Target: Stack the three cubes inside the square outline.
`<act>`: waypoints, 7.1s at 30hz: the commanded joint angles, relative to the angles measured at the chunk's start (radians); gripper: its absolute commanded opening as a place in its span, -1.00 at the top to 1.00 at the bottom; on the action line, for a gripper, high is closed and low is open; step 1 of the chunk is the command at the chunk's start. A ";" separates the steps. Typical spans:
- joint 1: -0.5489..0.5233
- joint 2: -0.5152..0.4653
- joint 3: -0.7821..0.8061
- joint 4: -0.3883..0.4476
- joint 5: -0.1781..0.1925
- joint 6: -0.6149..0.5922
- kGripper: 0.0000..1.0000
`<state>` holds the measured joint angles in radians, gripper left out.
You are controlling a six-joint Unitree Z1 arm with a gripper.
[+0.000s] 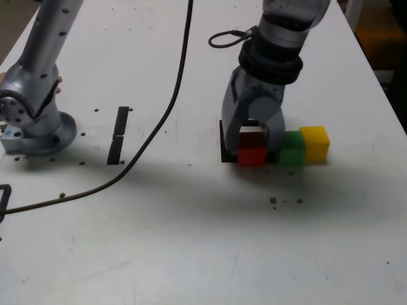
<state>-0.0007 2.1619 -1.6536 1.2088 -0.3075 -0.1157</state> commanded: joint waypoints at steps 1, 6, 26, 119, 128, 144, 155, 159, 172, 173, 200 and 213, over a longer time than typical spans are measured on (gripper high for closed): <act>-0.006 0.007 -0.013 -0.003 -0.003 0.001 0.49; -0.012 0.015 -0.033 0.007 -0.003 -0.001 0.49; 0.041 -0.067 0.042 0.034 0.057 -0.008 0.49; -0.169 0.047 -0.545 0.342 0.187 0.187 -0.27; -0.229 0.056 -0.504 0.406 0.307 0.332 -0.31; -0.231 0.080 -0.631 0.263 0.202 -0.035 -0.30; -0.184 0.092 -0.634 0.182 0.178 -0.572 -0.32; -0.164 0.090 -0.621 0.191 0.182 -0.655 -0.41; -0.124 0.041 -0.292 -0.535 0.280 -0.777 -0.66; -0.124 0.035 -0.278 -0.567 0.284 -0.782 -0.67; -0.169 -0.057 -0.428 0.051 0.371 -0.989 -0.72; -0.153 -0.042 -0.474 0.186 0.360 -1.051 -0.74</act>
<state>-0.1568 2.1134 -2.1223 1.3917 0.0527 -1.1635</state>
